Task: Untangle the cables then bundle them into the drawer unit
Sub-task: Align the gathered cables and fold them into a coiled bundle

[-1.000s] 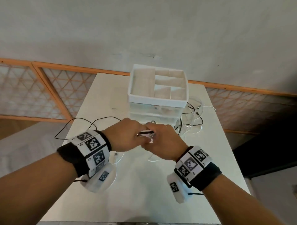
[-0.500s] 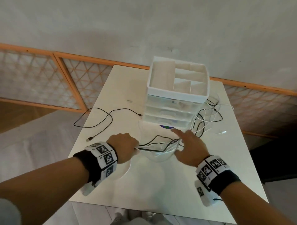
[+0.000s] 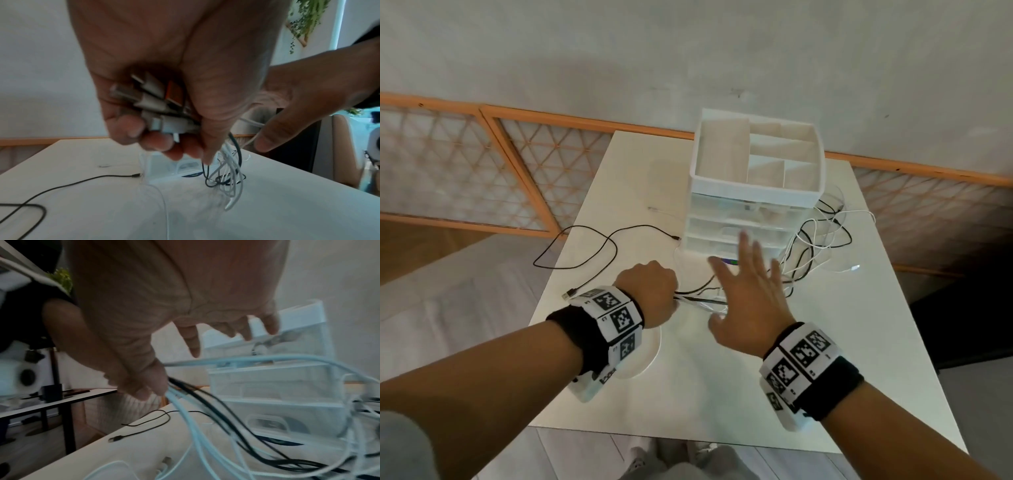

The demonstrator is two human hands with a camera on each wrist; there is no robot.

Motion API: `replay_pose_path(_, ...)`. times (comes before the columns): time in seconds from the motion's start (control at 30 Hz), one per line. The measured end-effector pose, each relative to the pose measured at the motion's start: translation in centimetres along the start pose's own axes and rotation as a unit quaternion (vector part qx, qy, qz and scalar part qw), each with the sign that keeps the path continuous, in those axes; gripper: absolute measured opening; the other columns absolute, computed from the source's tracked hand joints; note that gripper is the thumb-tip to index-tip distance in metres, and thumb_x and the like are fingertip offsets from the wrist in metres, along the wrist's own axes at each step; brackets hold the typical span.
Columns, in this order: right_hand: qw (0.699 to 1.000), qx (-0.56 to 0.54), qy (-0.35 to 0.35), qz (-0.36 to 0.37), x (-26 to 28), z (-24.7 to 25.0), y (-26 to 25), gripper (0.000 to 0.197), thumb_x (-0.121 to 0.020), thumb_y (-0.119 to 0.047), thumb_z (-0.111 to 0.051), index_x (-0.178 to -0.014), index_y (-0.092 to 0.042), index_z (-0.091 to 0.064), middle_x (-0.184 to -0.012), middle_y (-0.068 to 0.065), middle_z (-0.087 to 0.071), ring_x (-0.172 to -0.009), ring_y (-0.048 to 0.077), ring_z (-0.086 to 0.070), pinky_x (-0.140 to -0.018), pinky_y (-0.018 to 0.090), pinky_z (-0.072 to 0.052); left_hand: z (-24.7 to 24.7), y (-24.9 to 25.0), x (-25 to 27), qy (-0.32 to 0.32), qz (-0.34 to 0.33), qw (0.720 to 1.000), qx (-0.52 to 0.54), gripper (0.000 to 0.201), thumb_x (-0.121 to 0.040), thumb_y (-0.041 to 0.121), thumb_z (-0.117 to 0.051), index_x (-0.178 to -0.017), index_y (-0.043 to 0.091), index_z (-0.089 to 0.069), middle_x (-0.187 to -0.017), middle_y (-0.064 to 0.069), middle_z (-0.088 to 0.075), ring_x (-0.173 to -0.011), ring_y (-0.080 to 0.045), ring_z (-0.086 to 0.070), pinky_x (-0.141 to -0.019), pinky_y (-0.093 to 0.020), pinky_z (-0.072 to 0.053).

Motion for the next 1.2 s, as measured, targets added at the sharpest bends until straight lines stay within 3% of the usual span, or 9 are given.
replay_pose_path(0.07,0.996,-0.059,-0.011,0.066,-0.4,-1.0,-1.8,0.081,-0.078,-0.036,-0.065,-0.149,-0.029,-0.026,-0.159,0.012,-0.030,-0.150,0.033,-0.022,-0.121,0.057,-0.016,0.6,1.5,0.2,0.023,-0.082,0.996,0.023,0.017,-0.092,0.033,-0.052,-0.088,0.021,-0.063,-0.091,-0.004,-0.059,-0.075,-0.022,-0.051,-0.064,-0.030,-0.038)
replay_pose_path(0.17,0.972,-0.232,-0.015,0.027,-1.4,-2.4,-1.0,0.030,-0.086,-0.026,-0.065,-0.115,-0.019,-0.061,-0.095,0.009,-0.073,-0.095,0.036,-0.068,-0.084,0.045,-0.053,1.9,2.2,0.6,0.081,-0.146,0.985,0.034,0.013,-0.089,0.036,-0.055,-0.082,0.026,-0.061,-0.089,0.000,-0.061,-0.078,-0.025,-0.056,-0.062,-0.030,-0.037)
replay_pose_path(0.2,0.969,-0.245,-0.007,0.001,-1.8,-3.0,0.2,0.011,-0.089,-0.027,-0.064,-0.094,-0.018,-0.066,-0.081,0.008,-0.072,-0.083,0.036,-0.068,-0.076,0.044,-0.054,2.1,2.0,0.6,0.101,-0.136,0.985,0.027,0.016,-0.089,0.038,-0.055,-0.079,0.025,-0.057,-0.087,0.000,-0.059,-0.080,-0.026,-0.056,-0.062,-0.031,-0.037)
replay_pose_path(0.27,0.970,-0.238,-0.005,-0.045,-1.9,-3.7,2.3,0.024,-0.093,-0.031,-0.061,-0.073,-0.020,-0.068,-0.072,0.005,-0.070,-0.075,0.031,-0.066,-0.073,0.042,-0.055,1.8,1.3,0.6,0.132,-0.116,0.983,0.043,0.020,-0.089,0.043,-0.056,-0.084,0.024,-0.058,-0.090,0.001,-0.056,-0.087,-0.026,-0.055,-0.067,-0.034,-0.042)
replay_pose_path(0.43,0.929,-0.329,0.048,-0.162,-1.9,-3.7,6.4,0.031,-0.094,-0.027,-0.059,-0.066,-0.021,-0.070,-0.069,0.007,-0.067,-0.065,0.026,-0.062,-0.063,0.031,-0.050,-2.3,-2.1,0.2,0.087,0.060,0.986,0.130,0.074,-0.077,0.054,-0.072,-0.135,0.025,-0.039,-0.125,-0.005,-0.046,-0.115,-0.029,-0.049,-0.093,-0.042,-0.045)
replay_pose_path(0.6,0.875,-0.440,0.038,-0.197,-1.8,-4.0,7.4,0.040,-0.099,-0.037,-0.055,-0.069,-0.015,-0.070,-0.049,-0.002,-0.052,-0.046,0.018,-0.049,-0.051,0.029,-0.044,-12.0,-2.1,0.7,-0.110,0.122,0.980,0.109,0.044,-0.086,0.047,-0.060,-0.114,0.013,-0.057,-0.120,-0.010,-0.062,-0.108,-0.031,-0.063,-0.082,-0.034,-0.048)
replay_pose_path(0.73,0.863,-0.473,0.024,-0.178,-1.5,-4.3,6.9,0.037,-0.100,-0.035,-0.053,-0.078,-0.012,-0.071,-0.049,0.002,-0.059,-0.040,0.014,-0.045,-0.048,0.027,-0.038,-14.2,-0.7,0.9,-0.096,0.132,0.981,0.104,0.029,-0.095,0.018,-0.047,-0.118,0.005,-0.057,-0.116,-0.012,-0.063,-0.108,-0.032,-0.063,-0.084,-0.033,-0.048)
replay_pose_path(0.93,0.864,-0.474,-0.005,-0.167,-0.5,-4.9,6.6,0.037,-0.101,-0.036,-0.050,-0.084,-0.011,-0.071,-0.059,0.005,-0.070,-0.043,0.019,-0.048,-0.051,0.026,-0.041,-11.5,0.6,-0.8,-0.069,0.123,0.984,0.110,0.036,-0.093,0.033,-0.051,-0.115,0.006,-0.060,-0.119,-0.015,-0.061,-0.108,-0.033,-0.063,-0.080,-0.033,-0.049)
replay_pose_path(1.2,0.870,-0.470,0.007,-0.151,-0.1,-4.7,6.6,0.034,-0.102,-0.034,-0.050,-0.088,-0.012,-0.071,-0.066,0.004,-0.072,-0.046,0.017,-0.051,-0.051,0.022,-0.041,-14.0,1.2,0.6,-0.107,0.093,0.990,-0.016,0.027,-0.091,0.010,-0.052,-0.117,0.007,-0.062,-0.115,-0.010,-0.066,-0.107,-0.029,-0.065,-0.084,-0.033,-0.049)
Point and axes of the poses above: each hand's wrist, its own x-axis away from the middle knuckle, its own z-axis out of the back of the hand, y = z × x, the point moved 5 cm from there along -x, towards the middle knuckle
